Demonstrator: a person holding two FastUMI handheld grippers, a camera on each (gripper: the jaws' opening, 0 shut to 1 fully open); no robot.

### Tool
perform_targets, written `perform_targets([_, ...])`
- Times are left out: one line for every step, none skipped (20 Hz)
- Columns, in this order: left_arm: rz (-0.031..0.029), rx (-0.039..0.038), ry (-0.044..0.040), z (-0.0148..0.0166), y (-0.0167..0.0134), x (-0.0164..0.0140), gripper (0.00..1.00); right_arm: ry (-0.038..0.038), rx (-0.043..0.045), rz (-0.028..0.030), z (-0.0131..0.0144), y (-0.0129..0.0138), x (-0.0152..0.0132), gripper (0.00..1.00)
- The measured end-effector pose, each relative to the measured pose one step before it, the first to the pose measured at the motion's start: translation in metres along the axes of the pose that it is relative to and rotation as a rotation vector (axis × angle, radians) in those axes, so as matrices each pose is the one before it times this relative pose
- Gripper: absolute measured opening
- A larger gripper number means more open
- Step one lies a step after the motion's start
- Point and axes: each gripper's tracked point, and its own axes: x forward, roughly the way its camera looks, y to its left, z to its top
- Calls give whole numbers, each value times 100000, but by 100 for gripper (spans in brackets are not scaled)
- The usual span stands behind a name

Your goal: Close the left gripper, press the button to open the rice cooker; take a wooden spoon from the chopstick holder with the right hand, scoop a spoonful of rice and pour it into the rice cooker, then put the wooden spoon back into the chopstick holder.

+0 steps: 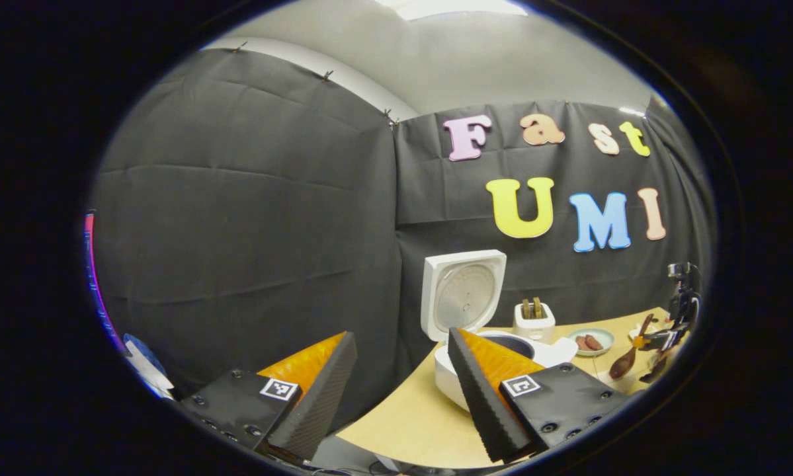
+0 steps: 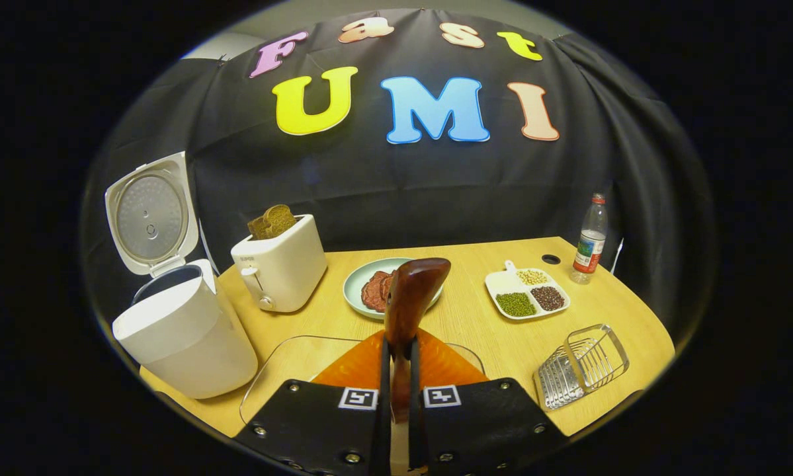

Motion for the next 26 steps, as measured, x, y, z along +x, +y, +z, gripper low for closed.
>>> perform_targets([14, -78, 51, 14, 287, -27, 92, 821, 198, 1376, -382, 898, -121, 11])
perform_targets([99, -149, 111, -231, 10, 84, 92, 713, 1096, 1748, -381, 1048, -35, 11])
perform_targets([-21, -300, 235, -150, 130, -6, 92, 783, 1856, 1792, -304, 890, -125, 11])
perform_targets([-24, -345, 189, -68, 51, 133, 92, 605, 1680, 1437, -225, 695, -59, 11])
perform_targets([55, -279, -30, -49, 153, 64, 92, 594, 1825, 960, -197, 504, -121, 11])
perform_targets([130, -213, 82, -50, 168, 37, 92, 1002, 2100, 997, -158, 440, -89, 11])
perform_targets([219, -165, 101, 86, 199, 97, 92, 1090, 3266, 1102, -228, 344, -117, 11])
perform_targets([216, -307, -210, -197, 177, -143, 96, 1054, 4747, 1376, -194, 347, -120, 11])
perform_targets([264, -452, -339, 163, 155, -14, 96, 1349, 4682, 1141, -267, 228, -108, 11])
perform_targets([284, -572, -63, -61, 49, 3, 96, 946, 5030, 550, -87, -34, -97, 11])
perform_targets([79, -731, 190, -34, 9, 9, 96, 751, 5716, 403, -75, -178, -119, 11])
perform_targets([171, -699, 197, -81, -16, 51, 96, 1107, 6065, 390, 27, -226, -1, 11])
perform_targets([-9, -575, -186, 25, -49, -30, 96, 1349, 6674, 1040, 98, -257, 82, 11])
perform_targets([209, -191, -309, 174, -133, -1, 96, 1722, 7130, 1077, 23, -355, -102, 11])
perform_targets([-47, 89, -173, 132, -82, 0, 96, 1735, 7768, 1062, 45, -439, -144, 11])
perform_targets([-28, 309, -273, 53, -198, -65, 95, 1437, 7792, 597, -24, -566, -122, 11])
perform_targets([3, 168, -265, 130, -59, -6, 94, 1394, 6974, 420, 132, -592, -64, 11])
perform_targets([-275, -251, 22, 73, -246, -21, 92, 919, 5444, -304, 125, -787, -201, 11])
perform_targets([-785, -917, -41, 128, -371, -141, 92, 823, 4687, -1096, 231, -777, -88, 11])
perform_targets([-754, -947, -623, 248, -248, -188, 92, 222, 5192, 325, 317, -539, -326, 11])
perform_targets([-439, -18, -626, 251, -217, -167, 92, -510, 3939, 795, 465, 6, -203, 11])
perform_targets([-135, 746, -708, 178, -203, -16, 92, -569, 2250, 669, 435, -91, -434, 11])
perform_targets([-186, 964, -351, 130, -178, -97, 92, -307, 1147, 588, 435, 151, -237, 11])
perform_targets([-413, 547, -161, 14, -108, -45, 92, -746, 372, 498, 376, 177, -532, 11])
perform_targets([-391, -128, 146, -76, -179, -21, 92, -1066, 516, 863, 541, 263, -183, 11])
perform_targets([-475, -514, 375, -193, -274, -41, 92, -749, 830, 1435, 522, 574, -241, 11])
